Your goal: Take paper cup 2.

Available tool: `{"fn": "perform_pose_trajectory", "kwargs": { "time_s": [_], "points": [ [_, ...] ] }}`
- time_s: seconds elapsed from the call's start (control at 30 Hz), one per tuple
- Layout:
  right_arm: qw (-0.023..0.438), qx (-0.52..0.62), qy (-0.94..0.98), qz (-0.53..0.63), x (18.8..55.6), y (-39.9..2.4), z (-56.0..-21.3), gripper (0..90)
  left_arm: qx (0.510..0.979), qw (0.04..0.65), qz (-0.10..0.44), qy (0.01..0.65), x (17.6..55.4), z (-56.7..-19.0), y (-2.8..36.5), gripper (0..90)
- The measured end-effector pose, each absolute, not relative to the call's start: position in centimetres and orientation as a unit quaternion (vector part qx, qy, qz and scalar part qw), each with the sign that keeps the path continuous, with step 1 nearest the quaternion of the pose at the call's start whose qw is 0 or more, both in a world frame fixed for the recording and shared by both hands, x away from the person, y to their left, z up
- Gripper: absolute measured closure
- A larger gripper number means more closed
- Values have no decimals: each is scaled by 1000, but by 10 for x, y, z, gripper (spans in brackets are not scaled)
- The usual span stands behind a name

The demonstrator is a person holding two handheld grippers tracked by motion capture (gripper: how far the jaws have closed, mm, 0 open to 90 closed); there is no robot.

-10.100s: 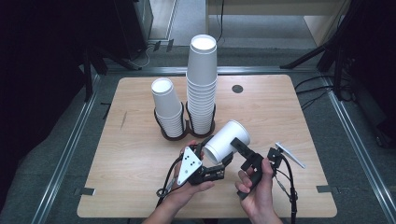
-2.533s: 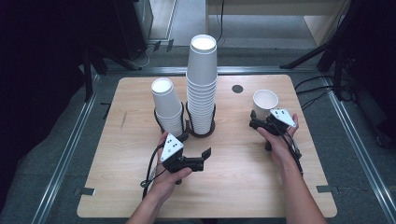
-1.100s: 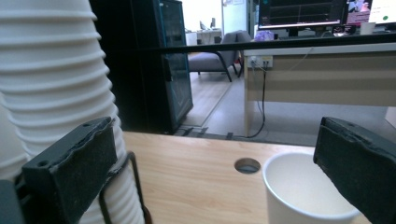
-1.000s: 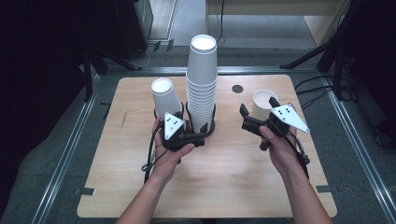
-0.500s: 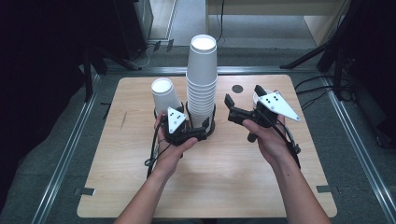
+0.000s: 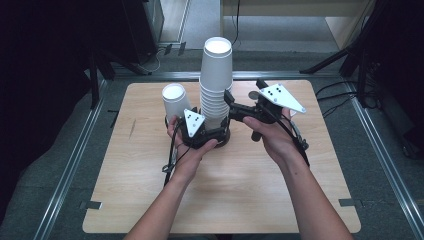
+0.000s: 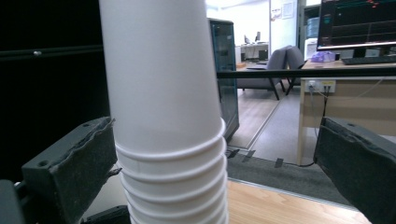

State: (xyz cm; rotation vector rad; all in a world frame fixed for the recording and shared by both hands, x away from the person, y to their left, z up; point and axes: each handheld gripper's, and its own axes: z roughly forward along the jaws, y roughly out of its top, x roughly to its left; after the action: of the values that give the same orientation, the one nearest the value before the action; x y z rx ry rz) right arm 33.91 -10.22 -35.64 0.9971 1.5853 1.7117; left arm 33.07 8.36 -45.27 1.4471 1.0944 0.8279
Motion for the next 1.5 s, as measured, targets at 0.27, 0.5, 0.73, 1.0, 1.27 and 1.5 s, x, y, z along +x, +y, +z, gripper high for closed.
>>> {"fn": "perform_pose_trajectory", "kwargs": {
  "time_s": [0.27,0.5,0.73,1.0,1.27,1.5],
  "points": [
    [289,363,611,642,350,-87,-345,0,606,538,356,465,337,-454,78,0],
    [280,356,620,641,360,-78,-334,0,602,533,364,469,342,-453,75,0],
    [269,355,624,642,369,-65,-332,0,598,533,368,472,345,-451,67,0],
    [262,351,634,637,379,-58,-330,0,599,522,380,473,348,-452,64,0],
    [247,357,641,633,386,-51,-331,11,602,517,385,472,348,-453,63,0],
    [247,364,639,630,390,-46,-336,99,599,510,395,475,348,-453,63,48]
  ]
}}
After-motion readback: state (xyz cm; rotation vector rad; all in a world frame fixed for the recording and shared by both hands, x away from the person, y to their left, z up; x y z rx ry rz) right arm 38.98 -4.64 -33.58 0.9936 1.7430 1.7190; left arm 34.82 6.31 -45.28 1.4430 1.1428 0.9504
